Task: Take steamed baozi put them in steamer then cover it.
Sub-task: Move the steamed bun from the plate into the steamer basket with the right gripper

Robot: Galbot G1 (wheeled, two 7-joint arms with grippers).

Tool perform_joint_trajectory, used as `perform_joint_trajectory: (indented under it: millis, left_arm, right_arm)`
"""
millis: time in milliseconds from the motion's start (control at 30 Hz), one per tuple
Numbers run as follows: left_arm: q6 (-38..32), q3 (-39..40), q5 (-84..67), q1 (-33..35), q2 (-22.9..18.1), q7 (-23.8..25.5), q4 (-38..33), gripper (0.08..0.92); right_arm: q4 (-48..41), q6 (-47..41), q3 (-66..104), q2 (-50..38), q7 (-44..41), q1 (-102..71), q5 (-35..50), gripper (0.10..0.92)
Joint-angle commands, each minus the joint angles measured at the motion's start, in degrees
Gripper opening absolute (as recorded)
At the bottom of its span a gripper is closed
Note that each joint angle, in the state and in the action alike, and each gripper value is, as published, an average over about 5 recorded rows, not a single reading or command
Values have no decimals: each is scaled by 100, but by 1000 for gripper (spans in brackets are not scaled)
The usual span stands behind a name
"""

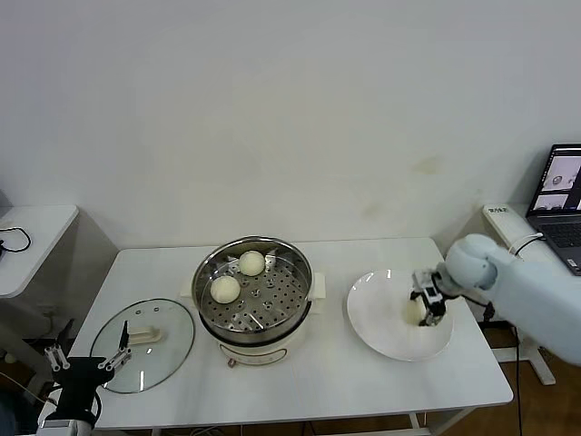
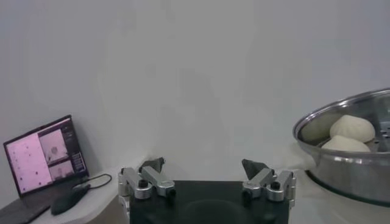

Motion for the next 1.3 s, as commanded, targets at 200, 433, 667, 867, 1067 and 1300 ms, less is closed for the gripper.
perform_joint_trajectory:
  millis: [200, 433, 667, 867, 1067, 1300]
  left_arm:
    - [4, -23, -1, -38, 43, -2, 26, 823]
    - [-7, -82, -14, -56, 66, -19, 137, 823]
    - [-14, -174, -89, -54, 150, -24, 219, 823]
    - [-9, -255, -148, -76, 172, -24, 237, 823]
    - [-39, -296, -192, -65, 182, -30, 310, 823]
    - [-33, -317, -213, -125, 136, -29, 301, 823]
  right_arm:
    - [-46, -193, -1063, 849, 72, 2249, 954, 653]
    - [-284, -328, -1635, 1985, 266, 3116, 1498, 653]
    - [-465, -290, -1789, 3086, 572, 3220, 1963, 653]
    - [-443, 183, -2030, 3567, 732, 2851, 2010, 653]
    - [-441, 722, -2361, 3777, 781, 2501, 1752, 653]
    - [-469, 1350, -2621, 3952, 733, 2271, 1418, 653]
